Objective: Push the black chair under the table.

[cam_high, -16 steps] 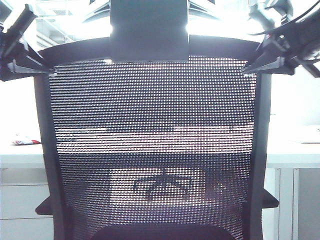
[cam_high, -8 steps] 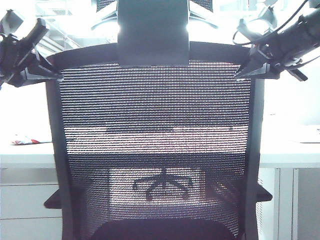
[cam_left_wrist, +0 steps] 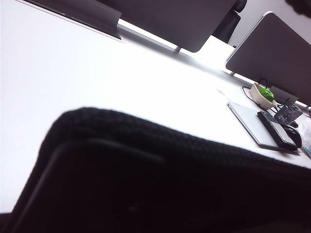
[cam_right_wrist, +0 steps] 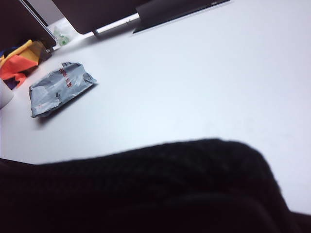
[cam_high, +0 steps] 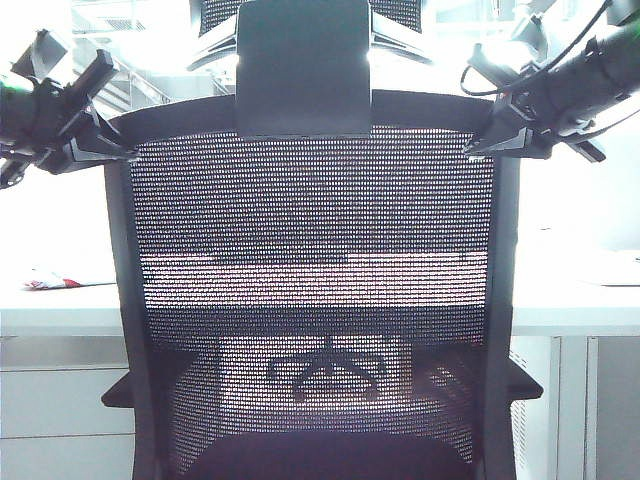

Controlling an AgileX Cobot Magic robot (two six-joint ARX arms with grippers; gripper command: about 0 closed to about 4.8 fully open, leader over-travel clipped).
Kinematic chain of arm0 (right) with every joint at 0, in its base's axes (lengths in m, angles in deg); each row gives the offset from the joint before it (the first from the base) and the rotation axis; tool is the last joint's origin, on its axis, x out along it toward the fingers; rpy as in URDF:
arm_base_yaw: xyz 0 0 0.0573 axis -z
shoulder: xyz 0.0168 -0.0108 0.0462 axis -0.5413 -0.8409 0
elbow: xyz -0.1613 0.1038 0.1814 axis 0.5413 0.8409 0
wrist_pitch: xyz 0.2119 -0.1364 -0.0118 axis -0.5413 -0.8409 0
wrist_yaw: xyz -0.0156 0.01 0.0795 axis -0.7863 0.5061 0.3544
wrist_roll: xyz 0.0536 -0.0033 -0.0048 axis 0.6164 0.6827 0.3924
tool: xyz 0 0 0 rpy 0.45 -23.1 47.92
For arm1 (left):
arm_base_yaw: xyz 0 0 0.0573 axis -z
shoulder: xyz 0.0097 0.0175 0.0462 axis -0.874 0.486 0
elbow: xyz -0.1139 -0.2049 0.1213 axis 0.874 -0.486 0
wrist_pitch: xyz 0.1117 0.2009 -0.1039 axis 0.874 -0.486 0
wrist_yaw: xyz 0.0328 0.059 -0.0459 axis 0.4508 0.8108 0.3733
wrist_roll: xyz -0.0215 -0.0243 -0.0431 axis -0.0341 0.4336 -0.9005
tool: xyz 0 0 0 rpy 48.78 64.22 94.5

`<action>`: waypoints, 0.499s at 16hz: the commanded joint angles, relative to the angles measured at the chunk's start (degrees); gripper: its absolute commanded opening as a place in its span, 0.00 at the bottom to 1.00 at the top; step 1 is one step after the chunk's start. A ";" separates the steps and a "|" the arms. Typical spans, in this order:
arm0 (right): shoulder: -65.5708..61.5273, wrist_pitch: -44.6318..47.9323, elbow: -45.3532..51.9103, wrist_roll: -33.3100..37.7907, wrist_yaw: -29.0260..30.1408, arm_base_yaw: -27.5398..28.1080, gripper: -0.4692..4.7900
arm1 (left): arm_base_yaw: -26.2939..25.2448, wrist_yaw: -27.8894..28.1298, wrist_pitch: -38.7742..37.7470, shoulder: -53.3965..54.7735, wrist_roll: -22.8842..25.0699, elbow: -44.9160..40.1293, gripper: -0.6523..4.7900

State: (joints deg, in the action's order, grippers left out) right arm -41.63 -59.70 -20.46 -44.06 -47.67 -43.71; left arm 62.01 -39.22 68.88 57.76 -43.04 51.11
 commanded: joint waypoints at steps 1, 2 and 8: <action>-2.21 4.13 -2.93 0.07 -2.84 1.68 0.08 | -0.85 4.72 2.69 1.18 0.50 1.07 0.11; -3.28 3.74 -4.44 0.07 -2.62 1.68 0.08 | -0.85 4.70 3.65 1.81 0.50 1.09 0.11; -7.30 2.60 -11.85 0.24 -1.90 1.81 0.08 | -0.85 4.92 3.61 5.31 1.99 4.48 0.11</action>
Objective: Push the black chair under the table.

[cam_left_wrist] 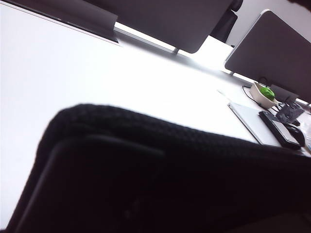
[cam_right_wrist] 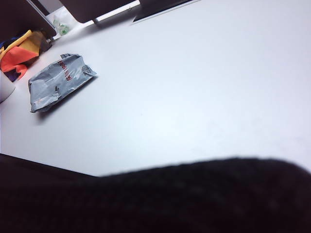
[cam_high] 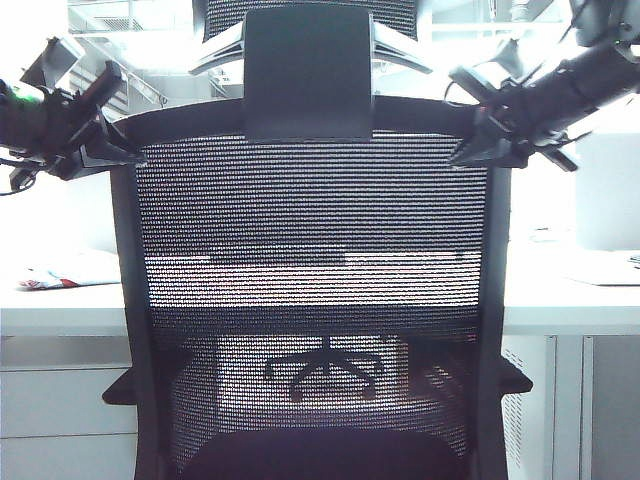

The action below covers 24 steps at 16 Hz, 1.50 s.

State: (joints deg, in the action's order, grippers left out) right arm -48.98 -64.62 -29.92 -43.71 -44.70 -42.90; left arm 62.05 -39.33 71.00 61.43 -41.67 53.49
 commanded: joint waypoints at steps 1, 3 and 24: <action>0.04 7.26 -2.45 -0.11 -4.87 1.01 0.08 | -0.87 4.96 1.51 2.21 0.59 2.60 0.11; 0.04 6.54 -2.45 -0.11 -4.85 1.01 0.08 | -0.90 4.66 1.51 2.21 0.59 2.60 0.11; 36.87 -4.66 20.70 2.71 -1.44 -1.14 0.08 | -0.81 -8.24 -18.62 -45.79 -0.17 -17.25 0.11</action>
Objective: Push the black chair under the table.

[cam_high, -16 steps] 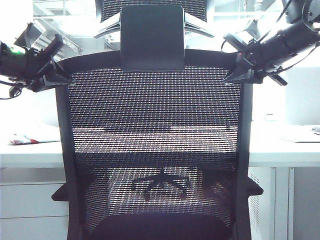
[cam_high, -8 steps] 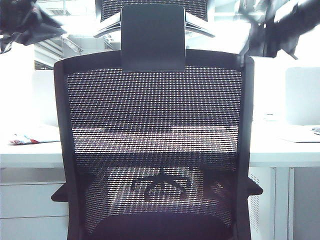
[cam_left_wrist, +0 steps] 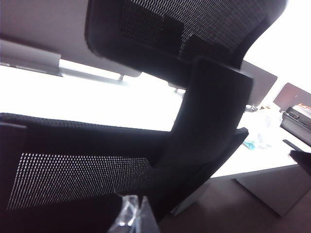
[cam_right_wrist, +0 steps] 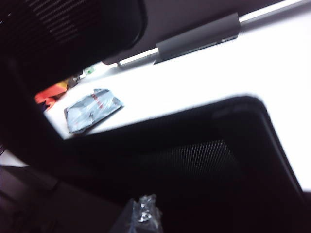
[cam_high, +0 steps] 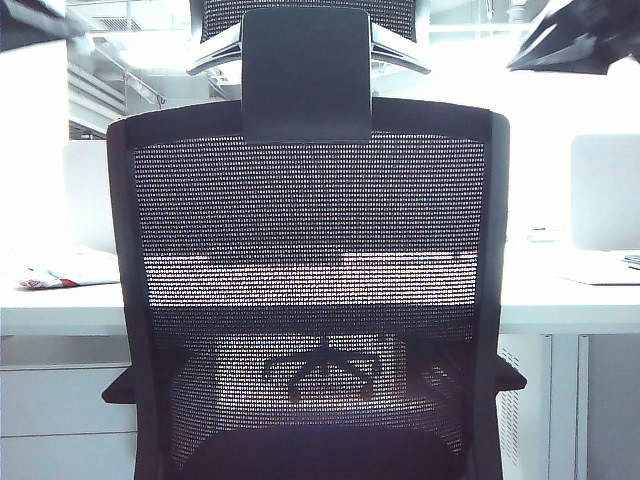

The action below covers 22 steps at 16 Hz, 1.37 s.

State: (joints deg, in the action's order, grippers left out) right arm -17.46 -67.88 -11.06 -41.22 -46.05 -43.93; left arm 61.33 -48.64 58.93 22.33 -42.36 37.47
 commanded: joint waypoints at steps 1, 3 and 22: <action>8.37 -3.63 2.45 -0.07 -1.31 -0.11 0.08 | -0.09 2.64 -9.03 -10.45 0.50 -1.84 0.11; 13.79 -9.07 2.49 -3.37 -3.96 -0.09 0.08 | -0.09 5.40 -13.70 -17.64 1.05 -2.91 0.11; 52.24 -25.09 18.62 -5.62 -29.48 0.00 0.09 | -0.13 36.41 -42.01 -49.44 11.76 -11.32 0.11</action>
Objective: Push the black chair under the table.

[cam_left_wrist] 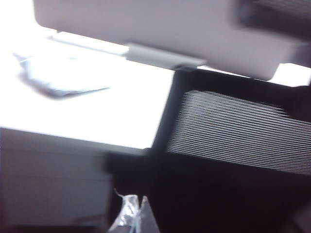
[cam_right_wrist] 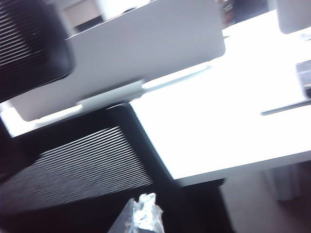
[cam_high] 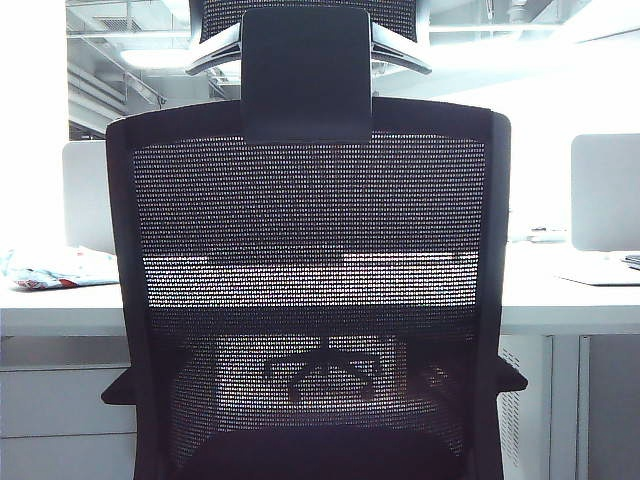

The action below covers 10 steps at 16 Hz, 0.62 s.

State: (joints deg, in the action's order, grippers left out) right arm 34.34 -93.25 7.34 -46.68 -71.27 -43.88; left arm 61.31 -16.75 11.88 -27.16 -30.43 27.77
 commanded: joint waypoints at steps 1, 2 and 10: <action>0.44 0.15 0.22 -0.15 -5.84 -0.04 0.09 | -0.11 5.92 6.21 0.04 -0.13 -2.54 0.11; 0.44 0.15 0.22 -0.15 -6.78 -0.04 0.09 | -0.13 5.86 8.35 0.04 -0.13 -3.96 0.11; 0.50 0.04 0.22 -0.15 -7.96 -0.04 0.09 | -0.09 4.98 10.86 0.04 -2.03 -5.70 0.11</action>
State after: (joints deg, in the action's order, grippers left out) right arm 34.73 -93.78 7.72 -46.70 -78.97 -43.88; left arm 61.31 -11.42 21.89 -27.18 -31.81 21.89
